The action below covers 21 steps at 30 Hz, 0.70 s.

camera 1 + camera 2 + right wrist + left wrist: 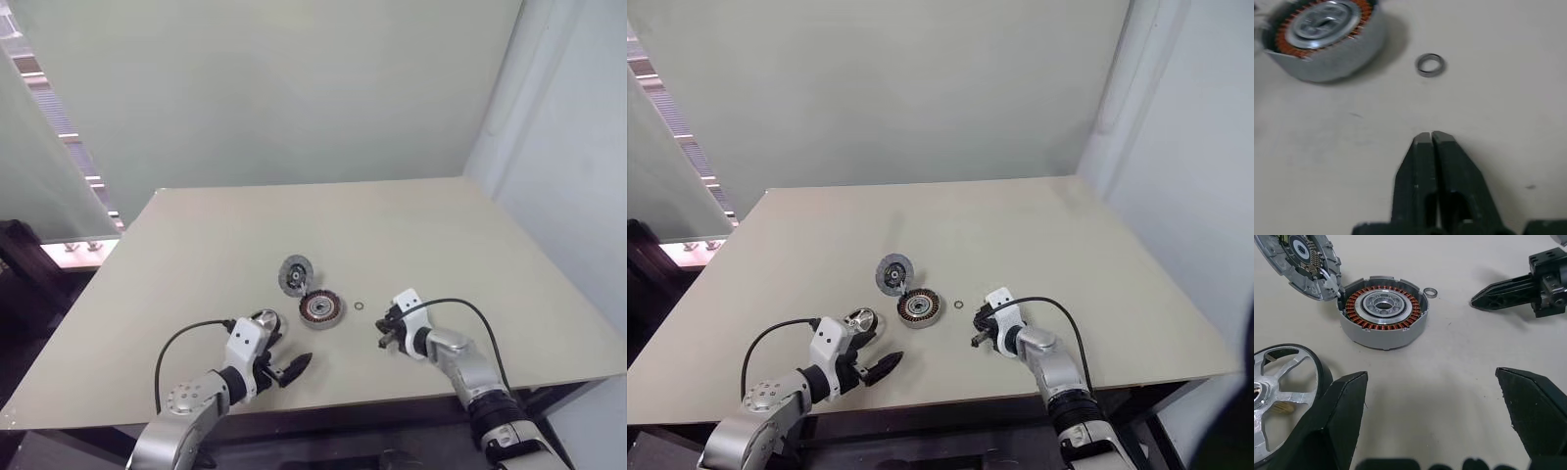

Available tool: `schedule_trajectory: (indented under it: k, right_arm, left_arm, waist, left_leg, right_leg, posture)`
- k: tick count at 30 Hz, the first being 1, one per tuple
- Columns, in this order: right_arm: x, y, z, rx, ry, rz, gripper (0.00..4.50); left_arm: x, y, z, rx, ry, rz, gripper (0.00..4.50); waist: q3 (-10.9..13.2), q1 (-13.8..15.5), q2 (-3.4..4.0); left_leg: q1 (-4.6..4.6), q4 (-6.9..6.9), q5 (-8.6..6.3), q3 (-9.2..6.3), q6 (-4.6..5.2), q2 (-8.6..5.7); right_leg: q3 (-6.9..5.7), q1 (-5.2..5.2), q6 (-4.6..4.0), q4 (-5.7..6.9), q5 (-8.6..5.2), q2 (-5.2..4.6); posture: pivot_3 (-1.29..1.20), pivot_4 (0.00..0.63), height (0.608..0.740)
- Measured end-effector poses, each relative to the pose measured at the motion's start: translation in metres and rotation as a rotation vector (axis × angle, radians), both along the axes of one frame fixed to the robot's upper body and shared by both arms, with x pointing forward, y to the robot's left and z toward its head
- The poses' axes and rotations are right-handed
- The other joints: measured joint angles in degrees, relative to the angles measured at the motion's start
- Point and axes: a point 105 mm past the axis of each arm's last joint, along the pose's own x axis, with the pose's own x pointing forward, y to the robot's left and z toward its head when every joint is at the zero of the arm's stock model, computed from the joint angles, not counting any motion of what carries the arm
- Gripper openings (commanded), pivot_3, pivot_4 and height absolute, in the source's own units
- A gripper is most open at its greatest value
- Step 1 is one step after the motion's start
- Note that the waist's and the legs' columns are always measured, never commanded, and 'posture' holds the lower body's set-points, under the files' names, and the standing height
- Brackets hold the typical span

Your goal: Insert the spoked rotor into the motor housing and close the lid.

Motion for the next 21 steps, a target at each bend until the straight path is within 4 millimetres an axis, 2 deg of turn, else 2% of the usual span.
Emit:
schedule_trajectory:
  k: [7, 10, 13, 21]
  right_arm:
    - [0.020, 0.024, 0.038, 0.039, -0.092, 0.053, 3.35]
    - [0.031, 0.030, 0.044, 0.029, -0.105, 0.045, 4.38]
    - [0.040, 0.033, 0.044, 0.004, -0.097, 0.029, 4.38]
    - [0.047, 0.038, 0.032, -0.032, -0.066, 0.039, 4.38]
  left_arm:
    - [0.002, 0.000, 0.002, 0.001, -0.007, 0.000, 4.50]
    - [0.003, 0.003, 0.003, 0.012, -0.011, 0.003, 4.50]
    - [0.005, 0.011, 0.005, 0.024, -0.021, 0.022, 4.50]
    - [0.006, 0.015, 0.006, 0.032, -0.024, 0.034, 4.50]
  waist:
    - [0.0, 0.0, 0.01]
    - [0.0, 0.0, 0.01]
    - [0.0, 0.0, 0.01]
    - [0.0, -0.1, 0.02]
  left_leg:
    - [0.01, 0.02, 0.00, 0.03, 0.00, 0.02]
    - [-0.03, 0.00, 0.00, 0.03, 0.00, 0.01]
    - [-0.05, -0.01, -0.02, 0.00, 0.03, 0.00]
    - [-0.07, -0.04, -0.10, 0.00, 0.16, -0.02]
  right_leg:
    - [0.00, -0.01, 0.00, 0.01, 0.00, 0.01]
    - [0.00, -0.05, 0.01, 0.01, 0.01, 0.01]
    - [0.00, -0.05, 0.11, 0.01, 0.07, 0.00]
    - [0.02, -0.06, 0.14, 0.01, 0.09, 0.00]
  posture:
    - [0.00, 0.000, 0.740]
    - [0.00, 0.000, 0.740]
    - [0.00, 0.000, 0.740]
    - [0.00, 0.000, 0.740]
